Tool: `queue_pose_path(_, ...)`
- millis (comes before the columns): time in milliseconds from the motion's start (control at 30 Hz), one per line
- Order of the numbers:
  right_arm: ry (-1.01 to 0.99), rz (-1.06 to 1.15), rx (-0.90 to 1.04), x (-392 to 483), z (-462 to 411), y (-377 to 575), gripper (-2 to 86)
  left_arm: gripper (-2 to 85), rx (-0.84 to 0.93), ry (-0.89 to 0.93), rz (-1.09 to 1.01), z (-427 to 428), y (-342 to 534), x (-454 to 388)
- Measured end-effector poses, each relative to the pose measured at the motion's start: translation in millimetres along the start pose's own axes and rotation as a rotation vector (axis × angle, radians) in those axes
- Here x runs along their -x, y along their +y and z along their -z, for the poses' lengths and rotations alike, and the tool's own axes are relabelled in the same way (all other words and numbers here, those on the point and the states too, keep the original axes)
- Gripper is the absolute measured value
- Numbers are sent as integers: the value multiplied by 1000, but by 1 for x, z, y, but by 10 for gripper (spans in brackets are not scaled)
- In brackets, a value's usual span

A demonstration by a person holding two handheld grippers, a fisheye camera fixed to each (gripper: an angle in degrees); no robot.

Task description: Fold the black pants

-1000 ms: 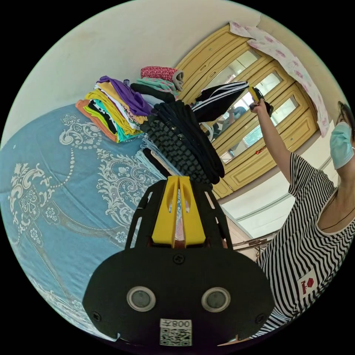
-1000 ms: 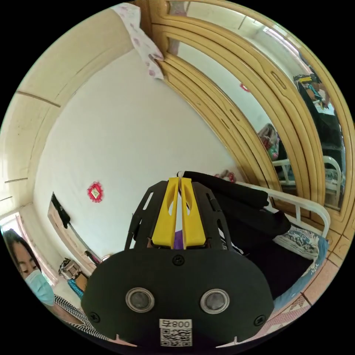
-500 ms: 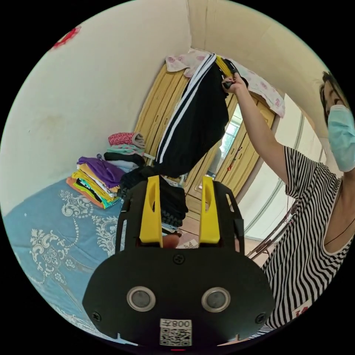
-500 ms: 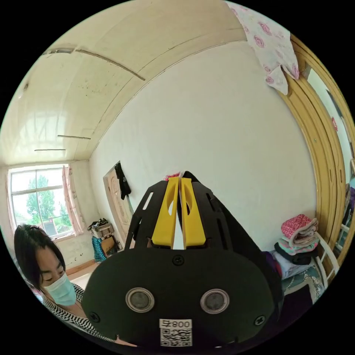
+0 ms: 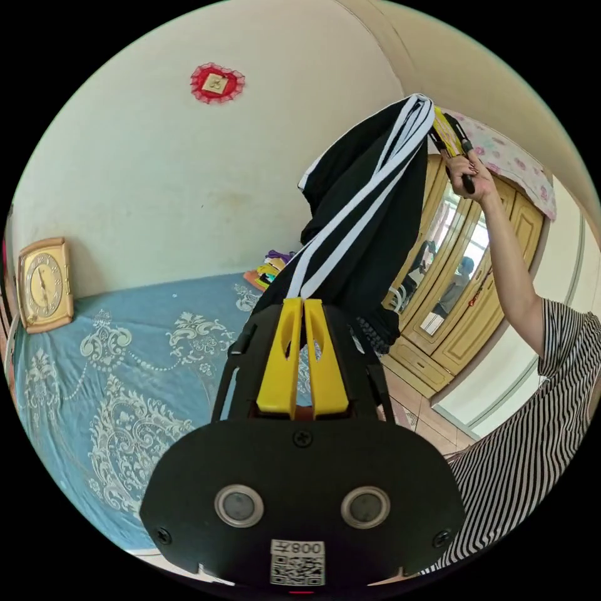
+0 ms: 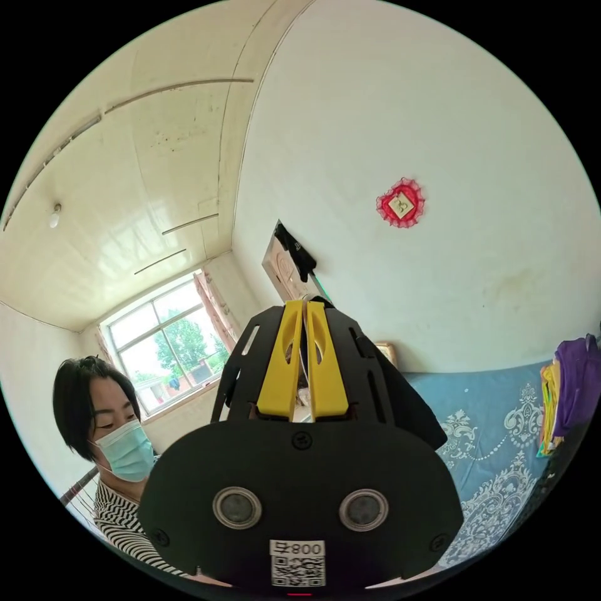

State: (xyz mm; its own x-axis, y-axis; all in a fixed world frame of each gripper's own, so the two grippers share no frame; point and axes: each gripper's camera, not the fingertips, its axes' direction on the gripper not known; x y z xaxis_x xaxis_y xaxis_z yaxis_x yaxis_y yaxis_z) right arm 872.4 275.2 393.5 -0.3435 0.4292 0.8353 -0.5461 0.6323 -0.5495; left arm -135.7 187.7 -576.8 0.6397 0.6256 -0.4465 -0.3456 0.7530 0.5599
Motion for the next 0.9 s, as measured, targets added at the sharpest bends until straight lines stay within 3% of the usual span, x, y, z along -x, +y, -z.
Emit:
queue_pose_path(267,138,-83,151,-38,-114,25,4,3,-4,-242,120,180,64,45)
queue_pose_path(433,161,-347,229,-135,-179,63,4,2,26,-425,160,260,68,80)
queue_pose_path(533,116,-471,181,-181,-208,77,4,2,17,-493,145,303,48,98)
queue_pose_path(667,6,-401,103,-189,-235,55,4,2,-20,-608,-1,360,5,96)
queue_pose_path(733,11,-258,116,-174,-250,34,4,1,-34,-644,-79,381,-3,89)
queue_pose_path(900,11,-163,231,-183,-275,49,5,2,-28,-714,-145,427,35,92)
